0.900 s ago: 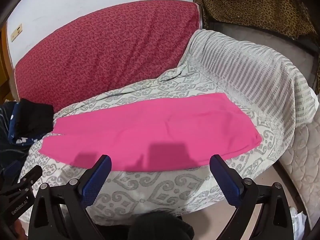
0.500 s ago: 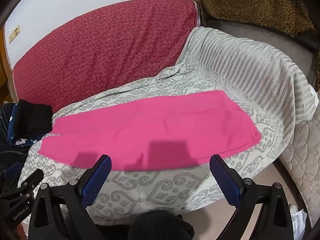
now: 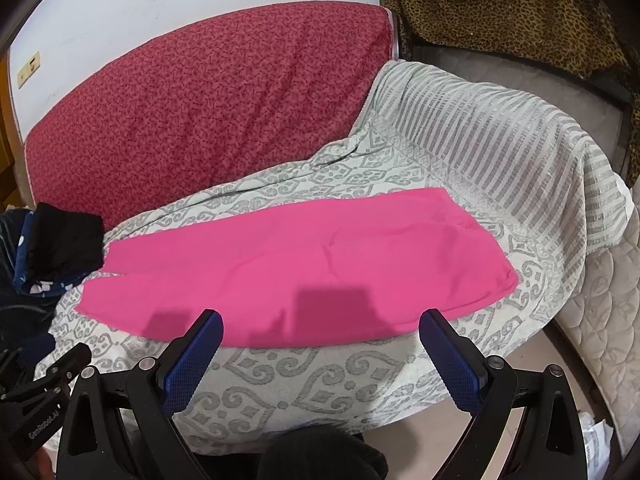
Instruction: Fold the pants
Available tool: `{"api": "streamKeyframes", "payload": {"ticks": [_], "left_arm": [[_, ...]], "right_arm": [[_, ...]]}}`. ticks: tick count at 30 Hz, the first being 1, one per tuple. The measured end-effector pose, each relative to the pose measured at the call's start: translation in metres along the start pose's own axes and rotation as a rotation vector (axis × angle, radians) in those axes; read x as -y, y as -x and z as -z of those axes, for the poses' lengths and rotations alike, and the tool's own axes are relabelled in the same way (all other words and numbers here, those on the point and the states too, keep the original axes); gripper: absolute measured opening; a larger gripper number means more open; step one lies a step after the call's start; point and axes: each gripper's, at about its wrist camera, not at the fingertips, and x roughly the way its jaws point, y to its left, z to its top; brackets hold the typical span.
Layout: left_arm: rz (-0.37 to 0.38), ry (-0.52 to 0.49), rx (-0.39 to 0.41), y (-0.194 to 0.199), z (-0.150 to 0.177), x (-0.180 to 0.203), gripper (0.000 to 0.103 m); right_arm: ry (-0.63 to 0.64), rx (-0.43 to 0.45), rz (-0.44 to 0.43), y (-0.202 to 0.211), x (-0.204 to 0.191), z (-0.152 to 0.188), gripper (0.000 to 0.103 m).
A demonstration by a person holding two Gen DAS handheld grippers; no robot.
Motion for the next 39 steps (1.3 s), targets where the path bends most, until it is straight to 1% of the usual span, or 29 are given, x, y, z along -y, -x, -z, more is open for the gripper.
{"api": "streamKeyframes", "payload": {"ticks": [1,2,3,6,8,9,12,15,16,17,20,24,29,31,32,33,34,35,36,39], "left_arm": [[0.001,-0.01,0.011,0.001,0.0,0.001,0.069],[-0.008,-0.02,0.018,0.001,-0.001,0.001,0.069],[-0.022,-0.031,0.043,0.003,-0.001,0.002,0.069],[-0.036,-0.049,0.109,0.007,-0.001,0.002,0.069],[-0.035,-0.069,0.14,0.008,-0.002,0.002,0.069],[-0.024,-0.077,0.132,0.008,-0.004,0.002,0.069],[-0.032,-0.095,0.097,0.003,-0.008,0.002,0.069],[-0.009,-0.061,0.043,-0.002,-0.007,0.0,0.069],[0.012,-0.044,0.024,-0.004,-0.005,-0.001,0.069],[0.023,-0.03,0.019,-0.004,-0.003,-0.002,0.069],[0.032,-0.03,-0.004,-0.009,0.0,-0.001,0.069],[0.022,-0.037,-0.018,-0.013,0.0,-0.001,0.069],[0.014,-0.046,-0.031,-0.02,-0.001,-0.002,0.069],[0.016,-0.04,-0.043,-0.026,-0.001,-0.003,0.069],[0.014,-0.039,-0.048,-0.028,-0.001,-0.003,0.069],[0.013,-0.036,-0.055,-0.031,-0.001,-0.005,0.069],[0.009,-0.033,-0.064,-0.035,-0.002,-0.006,0.069],[0.006,-0.033,-0.068,-0.037,-0.001,-0.007,0.069],[0.006,-0.032,-0.074,-0.041,-0.001,-0.008,0.069],[0.018,0.0,-0.116,-0.057,0.0,-0.02,0.069]], "right_arm": [[-0.01,-0.031,-0.006,-0.001,-0.001,-0.002,0.1],[-0.013,-0.036,-0.01,-0.001,-0.001,-0.002,0.1],[-0.021,-0.053,-0.016,-0.002,-0.001,-0.003,0.1],[-0.028,-0.048,-0.024,-0.002,-0.001,-0.004,0.1],[-0.034,-0.041,-0.029,-0.001,-0.001,-0.004,0.1],[-0.035,-0.042,-0.028,-0.002,-0.001,-0.004,0.1],[-0.035,-0.05,-0.025,-0.004,0.001,-0.005,0.1],[-0.037,-0.053,-0.028,-0.005,0.0,-0.005,0.1],[-0.03,-0.051,-0.024,-0.006,0.0,-0.004,0.1],[-0.028,-0.052,-0.023,-0.006,0.0,-0.003,0.1],[-0.02,-0.06,-0.017,-0.011,0.001,-0.002,0.1],[-0.036,-0.081,-0.024,-0.018,0.006,0.001,0.1],[-0.087,-0.131,-0.047,-0.031,0.014,0.005,0.099],[-0.102,-0.148,-0.048,-0.035,0.017,0.005,0.095],[-0.114,-0.157,-0.053,-0.038,0.02,0.005,0.091],[-0.137,-0.173,-0.066,-0.042,0.025,0.004,0.089],[-0.159,-0.174,-0.084,-0.045,0.029,0.004,0.088],[-0.189,-0.179,-0.108,-0.049,0.035,0.003,0.08],[-0.225,-0.189,-0.136,-0.054,0.042,0.003,0.074],[-0.334,-0.23,-0.197,-0.073,0.066,0.005,0.069]]}}
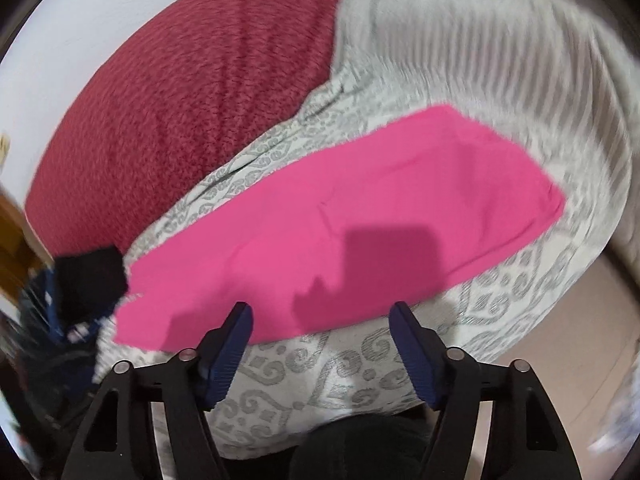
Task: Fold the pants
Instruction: 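Grasp the pink pants' waistband with the left and right grippers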
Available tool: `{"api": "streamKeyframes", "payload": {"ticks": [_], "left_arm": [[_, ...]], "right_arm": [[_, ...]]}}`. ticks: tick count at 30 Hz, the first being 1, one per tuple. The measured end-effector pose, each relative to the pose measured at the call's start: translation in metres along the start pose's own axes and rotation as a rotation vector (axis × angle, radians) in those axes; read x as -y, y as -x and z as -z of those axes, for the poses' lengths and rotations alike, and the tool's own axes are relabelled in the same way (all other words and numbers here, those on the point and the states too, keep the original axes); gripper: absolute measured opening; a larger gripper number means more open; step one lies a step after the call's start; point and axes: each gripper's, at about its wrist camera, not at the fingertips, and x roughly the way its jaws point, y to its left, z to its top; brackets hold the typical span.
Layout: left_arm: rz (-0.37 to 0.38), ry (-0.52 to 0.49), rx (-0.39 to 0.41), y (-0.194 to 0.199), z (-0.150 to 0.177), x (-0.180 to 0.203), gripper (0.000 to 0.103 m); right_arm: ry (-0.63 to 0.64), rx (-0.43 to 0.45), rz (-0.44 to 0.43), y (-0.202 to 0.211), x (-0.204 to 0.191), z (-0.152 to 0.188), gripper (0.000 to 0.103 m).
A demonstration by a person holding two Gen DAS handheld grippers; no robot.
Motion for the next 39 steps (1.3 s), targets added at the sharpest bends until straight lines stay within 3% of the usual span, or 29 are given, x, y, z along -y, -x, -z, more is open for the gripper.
{"api": "streamKeyframes", "payload": {"ticks": [4,9,13,22,26,29,30,31,32,33,34,36,39], "left_arm": [[0.063,0.134,-0.115,-0.04,0.003,-0.039,0.069],[0.06,0.266,-0.177,-0.073,0.008,-0.086,0.069],[0.117,0.419,-0.182,-0.096,0.005,-0.128,0.069],[0.141,0.691,-0.2,-0.144,0.005,-0.204,0.069],[0.192,0.778,-0.244,-0.169,0.008,-0.213,0.069],[0.182,0.775,-0.221,-0.172,0.002,-0.212,0.069],[0.175,0.773,-0.216,-0.175,-0.002,-0.212,0.064],[0.173,0.773,-0.21,-0.178,-0.004,-0.213,0.044],[0.173,0.772,-0.212,-0.182,-0.006,-0.215,0.027],[0.177,0.78,-0.233,-0.187,-0.006,-0.218,0.005],[0.19,0.803,-0.231,-0.189,-0.005,-0.221,0.003],[0.196,0.799,-0.181,-0.179,-0.007,-0.223,0.004],[0.191,0.771,-0.132,-0.16,-0.016,-0.224,0.004]], "right_arm": [[-0.173,-0.068,-0.04,-0.018,0.039,-0.006,0.069],[-0.341,-0.113,-0.085,-0.035,0.083,-0.011,0.069],[-0.39,-0.093,-0.051,-0.042,0.105,-0.018,0.069],[-0.447,0.005,-0.028,-0.052,0.132,-0.038,0.069],[-0.459,0.041,-0.023,-0.058,0.132,-0.043,0.069],[-0.46,0.063,-0.024,-0.06,0.131,-0.045,0.069],[-0.464,0.073,-0.029,-0.061,0.132,-0.045,0.069],[-0.469,0.078,-0.03,-0.062,0.131,-0.047,0.067],[-0.476,0.09,-0.032,-0.063,0.132,-0.048,0.049],[-0.48,0.097,-0.034,-0.063,0.134,-0.048,0.009],[-0.488,0.09,-0.043,-0.065,0.138,-0.048,0.004],[-0.498,0.104,-0.05,-0.06,0.141,-0.047,0.003],[-0.404,0.137,-0.024,-0.048,0.128,-0.054,0.003]]}}
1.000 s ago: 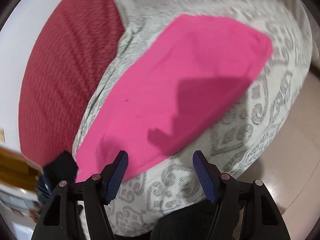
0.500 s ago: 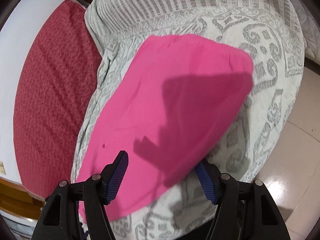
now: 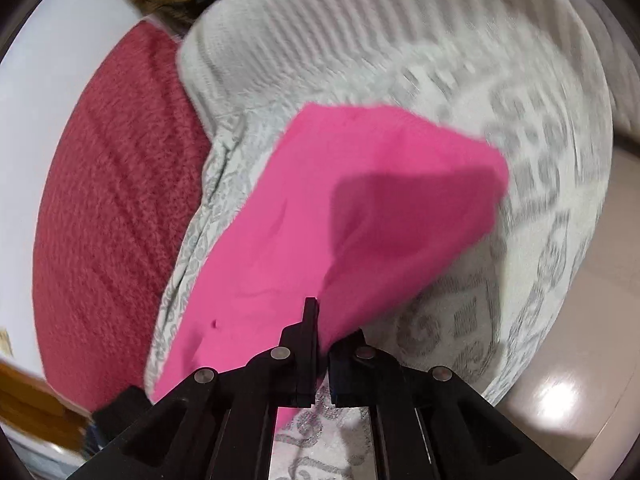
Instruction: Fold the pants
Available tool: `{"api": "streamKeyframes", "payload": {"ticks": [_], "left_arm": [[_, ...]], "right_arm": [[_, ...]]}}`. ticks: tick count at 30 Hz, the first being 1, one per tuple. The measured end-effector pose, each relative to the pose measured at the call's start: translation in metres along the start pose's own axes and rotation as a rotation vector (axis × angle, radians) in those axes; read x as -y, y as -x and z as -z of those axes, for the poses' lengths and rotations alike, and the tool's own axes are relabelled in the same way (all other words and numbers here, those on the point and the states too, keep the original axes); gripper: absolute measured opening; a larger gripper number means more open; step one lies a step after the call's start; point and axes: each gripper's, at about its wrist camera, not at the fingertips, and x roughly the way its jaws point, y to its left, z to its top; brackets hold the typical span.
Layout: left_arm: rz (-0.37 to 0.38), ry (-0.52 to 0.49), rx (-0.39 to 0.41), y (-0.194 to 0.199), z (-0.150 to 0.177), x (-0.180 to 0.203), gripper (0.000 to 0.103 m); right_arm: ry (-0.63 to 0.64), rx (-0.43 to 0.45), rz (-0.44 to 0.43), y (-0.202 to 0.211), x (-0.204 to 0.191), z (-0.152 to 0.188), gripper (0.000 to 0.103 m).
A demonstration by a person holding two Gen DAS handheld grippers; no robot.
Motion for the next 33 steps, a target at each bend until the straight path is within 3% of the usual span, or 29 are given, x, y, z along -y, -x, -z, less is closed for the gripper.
{"api": "streamKeyframes", "payload": {"ticks": [11,16,19,24,29,33], "left_arm": [[-0.003,-0.167,0.132,0.053,-0.044,0.073,0.004],[-0.049,-0.212,0.13,0.053,-0.072,0.104,0.004],[-0.123,-0.253,0.107,0.036,-0.088,0.125,0.004],[-0.247,-0.252,-0.011,-0.019,-0.114,0.144,0.004],[-0.395,-0.299,-0.095,-0.081,-0.133,0.164,0.01],[-0.477,-0.334,-0.173,-0.126,-0.14,0.169,0.012]], "right_arm": [[0.248,0.18,-0.027,0.033,-0.084,-0.042,0.003],[0.327,0.174,0.036,0.013,-0.118,-0.074,0.003],[0.382,0.131,0.085,-0.014,-0.136,-0.092,0.004],[0.487,0.007,0.223,-0.082,-0.158,-0.116,0.004],[0.607,-0.189,0.409,-0.166,-0.165,-0.136,0.012],[0.635,-0.331,0.505,-0.215,-0.154,-0.144,0.018]]}}
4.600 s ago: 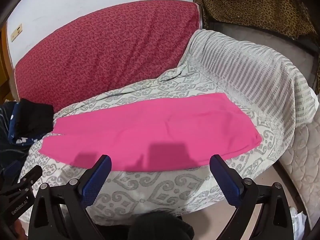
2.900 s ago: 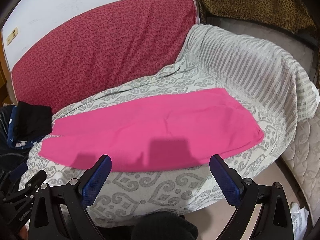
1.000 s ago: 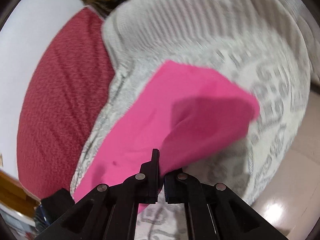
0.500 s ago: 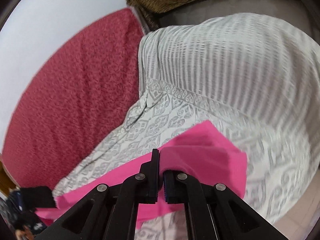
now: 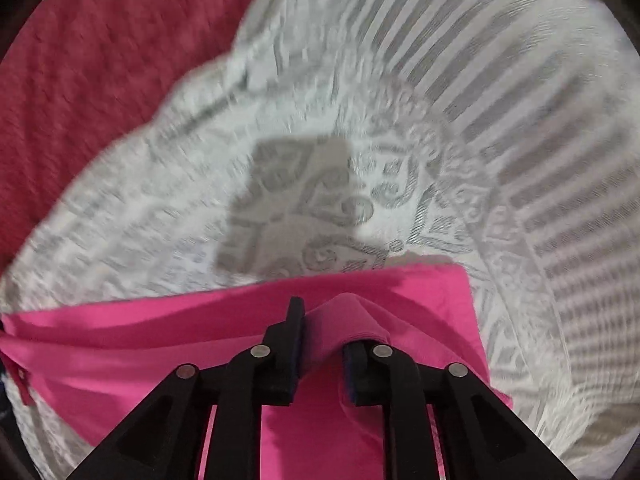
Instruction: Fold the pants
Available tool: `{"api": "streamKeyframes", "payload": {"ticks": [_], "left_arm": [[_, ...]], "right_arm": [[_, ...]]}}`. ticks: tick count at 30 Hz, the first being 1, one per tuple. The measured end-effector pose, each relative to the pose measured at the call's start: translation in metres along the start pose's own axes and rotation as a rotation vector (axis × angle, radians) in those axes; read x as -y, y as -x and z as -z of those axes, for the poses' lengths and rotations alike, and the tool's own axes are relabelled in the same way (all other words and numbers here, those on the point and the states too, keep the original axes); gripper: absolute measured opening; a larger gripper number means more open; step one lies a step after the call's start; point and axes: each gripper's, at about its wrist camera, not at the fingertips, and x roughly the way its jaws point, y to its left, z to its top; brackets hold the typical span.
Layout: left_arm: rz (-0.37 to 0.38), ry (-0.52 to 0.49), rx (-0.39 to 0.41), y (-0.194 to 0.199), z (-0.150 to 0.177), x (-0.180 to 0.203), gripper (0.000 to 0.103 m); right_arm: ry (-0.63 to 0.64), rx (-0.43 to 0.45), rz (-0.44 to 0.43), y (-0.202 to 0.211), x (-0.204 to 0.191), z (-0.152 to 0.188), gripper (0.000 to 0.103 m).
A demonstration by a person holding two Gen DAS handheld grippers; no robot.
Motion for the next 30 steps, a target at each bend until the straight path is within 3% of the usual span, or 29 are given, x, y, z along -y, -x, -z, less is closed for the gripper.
{"api": "streamKeyframes", "payload": {"ticks": [5,9,13,16,18,20,22,25,27,30], "left_arm": [[-0.045,-0.031,-0.063,-0.031,-0.013,0.006,0.012],[-0.043,-0.027,-0.089,-0.043,-0.015,0.001,0.012],[-0.042,-0.061,-0.063,-0.038,-0.012,0.002,0.013],[-0.058,-0.094,-0.027,-0.029,-0.006,0.005,0.013],[-0.062,-0.112,0.006,-0.023,-0.004,0.007,0.014],[-0.077,-0.126,0.026,-0.018,-0.003,0.009,0.02],[-0.153,-0.142,0.055,-0.01,0.0,0.01,0.037],[-0.211,-0.211,0.109,0.007,0.001,0.009,0.041],[-0.222,-0.238,0.14,0.019,0.005,0.01,0.041],[-0.158,-0.249,0.207,0.049,0.02,-0.012,0.048]], "right_arm": [[0.101,-0.18,-0.024,-0.041,0.002,-0.011,0.02],[0.177,-0.264,-0.078,-0.039,0.009,-0.017,0.021],[0.242,-0.267,-0.031,-0.014,0.012,-0.022,0.033],[0.331,-0.198,0.067,0.02,0.011,-0.018,0.045],[0.393,-0.059,0.225,0.047,0.012,-0.009,0.064],[0.415,0.058,0.308,0.065,0.018,-0.002,0.071],[0.374,0.084,0.278,0.077,0.027,0.0,0.071],[0.282,0.112,0.163,0.085,0.048,0.026,0.071],[0.256,0.122,0.128,0.08,0.051,0.044,0.071],[0.206,0.141,0.123,0.074,0.05,0.072,0.071]]}}
